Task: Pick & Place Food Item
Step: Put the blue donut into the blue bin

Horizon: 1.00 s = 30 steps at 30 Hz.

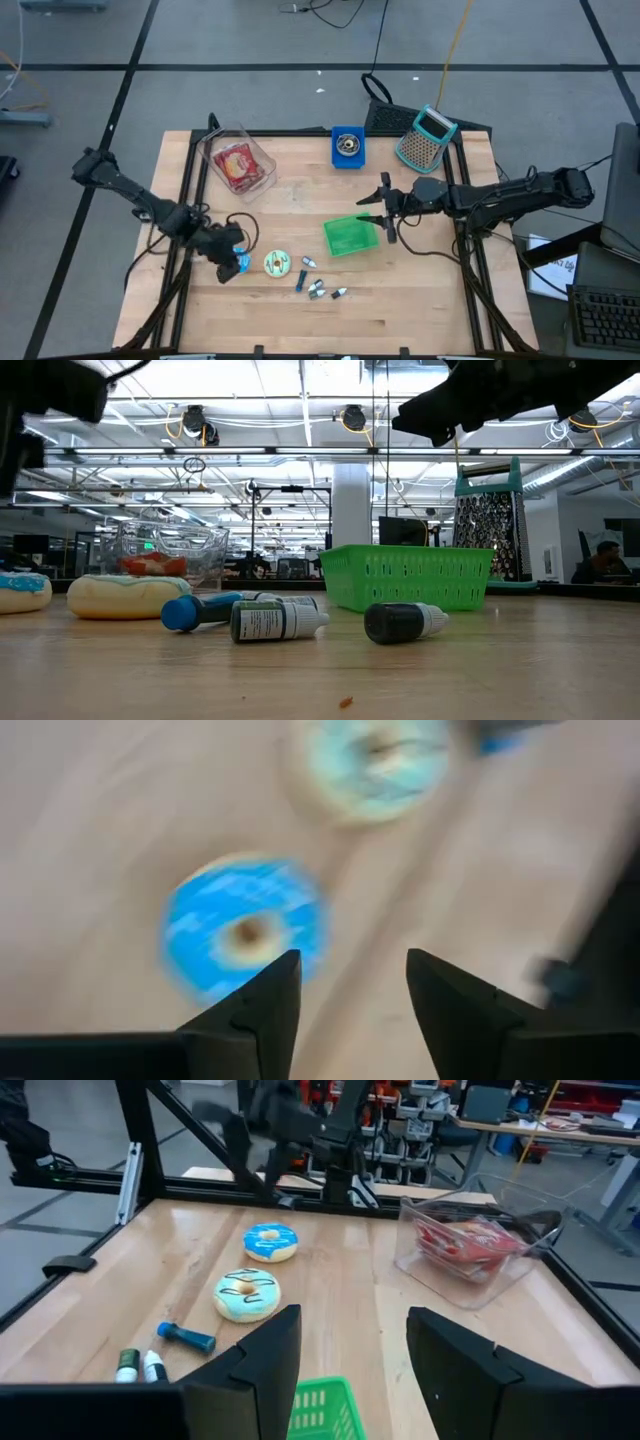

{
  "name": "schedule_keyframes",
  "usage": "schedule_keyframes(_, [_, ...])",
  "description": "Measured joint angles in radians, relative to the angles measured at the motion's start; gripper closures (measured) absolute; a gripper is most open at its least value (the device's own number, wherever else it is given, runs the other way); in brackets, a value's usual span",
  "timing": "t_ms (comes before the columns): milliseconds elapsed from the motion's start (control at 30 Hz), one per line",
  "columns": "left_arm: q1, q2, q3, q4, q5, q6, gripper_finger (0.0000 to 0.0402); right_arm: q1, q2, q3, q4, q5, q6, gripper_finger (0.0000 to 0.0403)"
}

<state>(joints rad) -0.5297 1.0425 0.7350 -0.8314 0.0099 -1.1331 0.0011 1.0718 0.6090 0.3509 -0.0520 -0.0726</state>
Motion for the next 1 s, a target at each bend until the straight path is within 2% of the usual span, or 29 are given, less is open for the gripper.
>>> schedule_keyframes(133, [-0.036, 0.056, -0.031, -0.064, -0.080, -0.153, 0.0236, -0.002, 0.000, 0.000, -0.015, -0.001, 0.000, 0.0231])
schedule_keyframes(267, [-0.050, 0.108, -0.057, -0.032, -0.133, -0.202, 0.0244, -0.002, 0.000, 0.000, -0.029, -0.001, 0.000, 0.0231])
schedule_keyframes(567, [-0.049, 0.225, -0.083, -0.030, -0.071, -0.237, 0.0245, -0.002, 0.000, 0.000, -0.028, -0.002, 0.000, 0.0233])
schedule_keyframes(900, [-0.049, 0.352, -0.083, -0.019, -0.098, -0.261, 0.0245, -0.002, 0.000, 0.000, -0.027, -0.002, 0.000, 0.0234])
schedule_keyframes(1000, [-0.049, 0.378, -0.081, -0.002, -0.079, -0.257, 0.0245, -0.002, 0.000, 0.000, -0.027, -0.002, 0.000, 0.0232])
